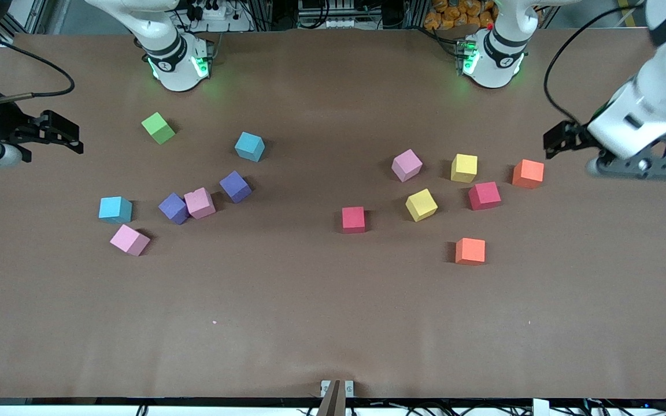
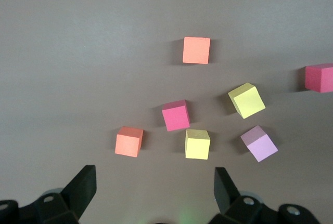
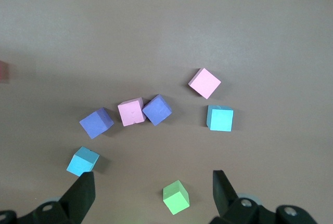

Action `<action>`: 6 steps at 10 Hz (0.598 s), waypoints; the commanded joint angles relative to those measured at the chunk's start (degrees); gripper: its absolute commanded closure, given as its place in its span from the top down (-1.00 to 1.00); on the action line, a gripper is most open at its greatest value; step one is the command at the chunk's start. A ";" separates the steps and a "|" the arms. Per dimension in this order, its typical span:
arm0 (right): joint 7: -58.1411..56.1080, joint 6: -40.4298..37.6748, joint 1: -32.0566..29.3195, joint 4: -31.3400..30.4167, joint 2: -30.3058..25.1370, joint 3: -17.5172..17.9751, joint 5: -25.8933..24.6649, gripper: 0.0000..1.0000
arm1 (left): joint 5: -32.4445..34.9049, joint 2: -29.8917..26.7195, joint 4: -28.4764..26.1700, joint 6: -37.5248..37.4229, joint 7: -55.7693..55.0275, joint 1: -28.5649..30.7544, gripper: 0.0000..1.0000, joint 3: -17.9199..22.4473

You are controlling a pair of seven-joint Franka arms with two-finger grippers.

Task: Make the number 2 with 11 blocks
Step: 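Reach the left gripper down toward the orange cube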

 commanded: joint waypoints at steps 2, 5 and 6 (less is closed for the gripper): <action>-0.44 -0.66 -0.02 -0.64 -0.71 0.14 0.42 1.00 | -0.93 7.59 0.74 4.30 -3.35 -1.66 1.00 -0.19; -0.44 -0.75 -0.02 -0.64 -0.71 0.23 0.42 1.00 | 0.12 14.09 0.65 11.59 -4.14 -4.13 1.00 -0.10; -0.44 -0.75 -0.10 -0.64 -0.71 0.23 0.42 1.00 | 0.13 15.68 0.13 14.31 -4.14 -4.13 1.00 -0.10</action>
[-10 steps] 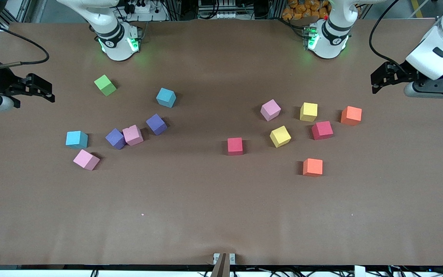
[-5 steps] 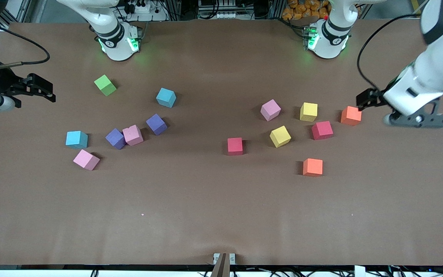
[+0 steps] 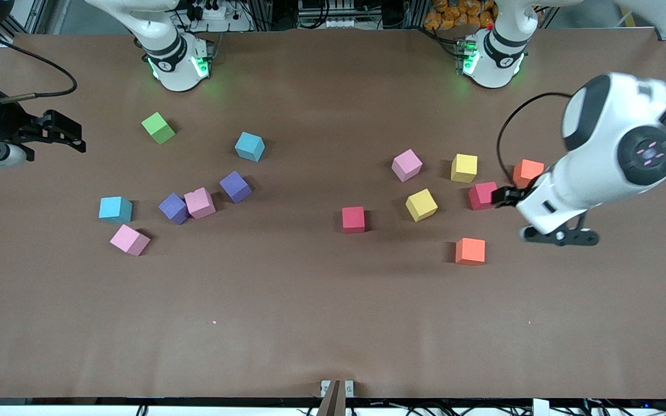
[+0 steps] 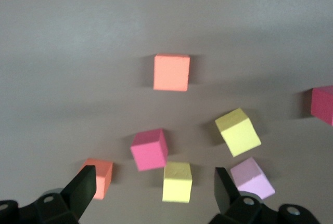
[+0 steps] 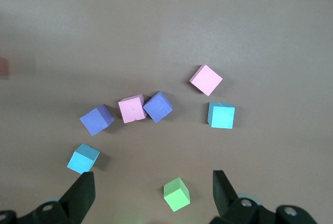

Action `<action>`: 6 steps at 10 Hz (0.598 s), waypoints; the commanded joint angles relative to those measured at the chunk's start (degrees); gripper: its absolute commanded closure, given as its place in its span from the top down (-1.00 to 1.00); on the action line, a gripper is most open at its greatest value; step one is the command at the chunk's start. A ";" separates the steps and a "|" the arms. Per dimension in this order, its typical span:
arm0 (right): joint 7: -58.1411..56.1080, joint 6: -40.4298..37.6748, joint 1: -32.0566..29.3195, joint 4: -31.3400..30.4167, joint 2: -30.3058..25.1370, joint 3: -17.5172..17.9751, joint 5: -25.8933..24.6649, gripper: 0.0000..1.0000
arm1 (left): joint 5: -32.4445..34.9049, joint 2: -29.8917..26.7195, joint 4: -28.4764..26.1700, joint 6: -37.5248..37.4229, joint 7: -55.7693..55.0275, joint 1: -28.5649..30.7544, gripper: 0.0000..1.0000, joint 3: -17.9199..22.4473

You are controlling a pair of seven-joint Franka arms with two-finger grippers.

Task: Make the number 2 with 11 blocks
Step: 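Reach the left gripper down toward the orange cube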

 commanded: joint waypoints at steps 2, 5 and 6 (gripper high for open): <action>-0.53 -0.38 -0.29 -0.37 -0.70 0.24 0.40 1.00 | 0.31 3.40 -3.11 9.88 -0.90 -0.30 1.00 0.14; -0.53 -0.39 -0.29 -0.28 -0.70 0.24 0.40 1.00 | 0.31 9.10 -3.49 17.72 -1.94 -0.39 1.00 0.23; -0.53 -0.30 -0.21 -0.28 -0.70 0.24 0.40 1.00 | 0.83 11.29 -3.57 20.01 -2.82 -0.47 1.00 0.32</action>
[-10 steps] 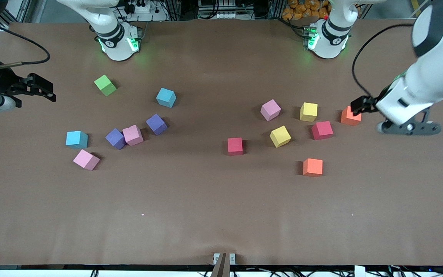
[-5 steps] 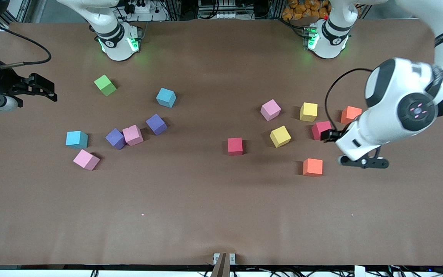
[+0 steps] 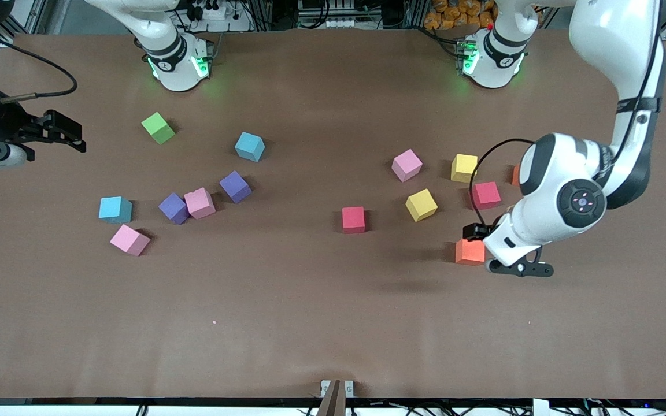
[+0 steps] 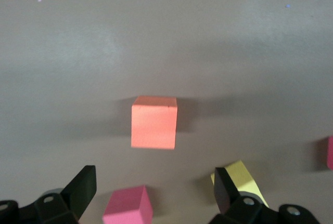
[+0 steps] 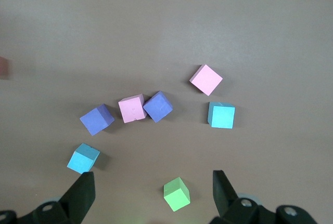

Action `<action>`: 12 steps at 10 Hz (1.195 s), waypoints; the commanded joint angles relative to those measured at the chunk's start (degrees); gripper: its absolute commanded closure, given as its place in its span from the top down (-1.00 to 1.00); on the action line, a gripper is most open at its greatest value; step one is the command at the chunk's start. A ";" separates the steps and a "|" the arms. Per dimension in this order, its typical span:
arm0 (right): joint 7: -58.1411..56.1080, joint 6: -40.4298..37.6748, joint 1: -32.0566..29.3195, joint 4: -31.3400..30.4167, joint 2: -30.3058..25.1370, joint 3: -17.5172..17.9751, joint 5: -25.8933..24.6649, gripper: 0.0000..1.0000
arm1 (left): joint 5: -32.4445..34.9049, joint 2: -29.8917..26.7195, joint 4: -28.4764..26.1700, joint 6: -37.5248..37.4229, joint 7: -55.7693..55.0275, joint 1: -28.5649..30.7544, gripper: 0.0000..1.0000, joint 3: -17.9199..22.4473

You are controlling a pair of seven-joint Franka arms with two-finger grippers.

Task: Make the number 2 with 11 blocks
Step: 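Close the left gripper on the orange cube and lift it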

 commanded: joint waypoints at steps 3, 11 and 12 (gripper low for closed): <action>-0.53 -0.37 -0.28 -0.25 -0.68 0.22 0.48 1.00 | 5.73 7.16 0.43 5.07 -2.13 -0.23 1.00 0.03; -0.62 -0.29 -0.37 -0.16 -0.24 0.22 0.48 1.00 | 7.32 11.47 -0.01 7.90 -5.03 -0.84 1.00 0.03; -0.53 -0.37 -0.28 -0.16 -0.07 0.13 0.48 1.00 | 7.32 12.00 0.08 7.90 -5.30 -1.28 1.00 0.03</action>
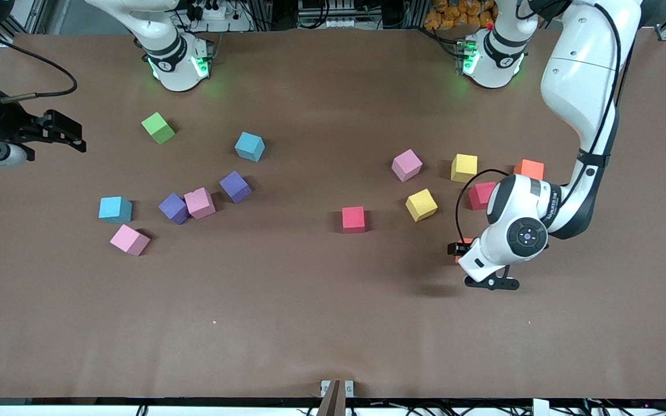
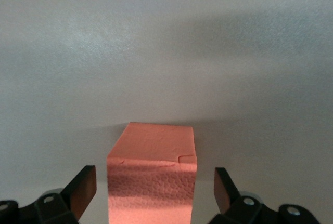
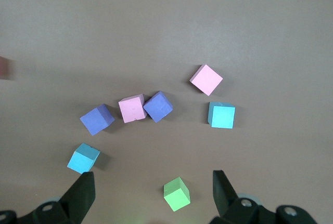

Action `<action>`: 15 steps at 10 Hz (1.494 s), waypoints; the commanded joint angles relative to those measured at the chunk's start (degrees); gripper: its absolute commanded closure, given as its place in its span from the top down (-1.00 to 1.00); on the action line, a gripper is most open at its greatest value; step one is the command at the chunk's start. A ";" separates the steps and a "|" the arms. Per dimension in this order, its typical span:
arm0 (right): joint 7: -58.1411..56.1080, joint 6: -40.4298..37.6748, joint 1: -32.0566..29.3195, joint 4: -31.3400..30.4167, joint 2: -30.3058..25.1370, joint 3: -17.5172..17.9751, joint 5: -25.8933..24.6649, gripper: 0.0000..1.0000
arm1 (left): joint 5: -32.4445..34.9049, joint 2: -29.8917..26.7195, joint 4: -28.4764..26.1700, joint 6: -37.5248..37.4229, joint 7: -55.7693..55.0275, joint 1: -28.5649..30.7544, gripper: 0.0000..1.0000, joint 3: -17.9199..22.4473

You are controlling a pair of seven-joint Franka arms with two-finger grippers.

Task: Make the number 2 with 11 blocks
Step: 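Close the left gripper on the orange cube and lift it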

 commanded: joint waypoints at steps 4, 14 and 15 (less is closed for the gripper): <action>-0.70 -0.37 -0.54 -0.13 0.89 -0.06 0.37 1.00 | 1.64 1.58 0.14 0.48 -2.24 -0.99 1.00 0.08; 11.34 -2.84 0.61 -5.92 3.34 6.69 1.60 1.00 | 1.73 1.67 0.22 0.30 -2.06 -0.37 -1.00 0.52; 11.43 -2.13 0.69 -7.41 4.66 8.01 1.78 1.00 | 1.73 1.41 0.31 0.13 -2.15 -0.29 -1.00 0.52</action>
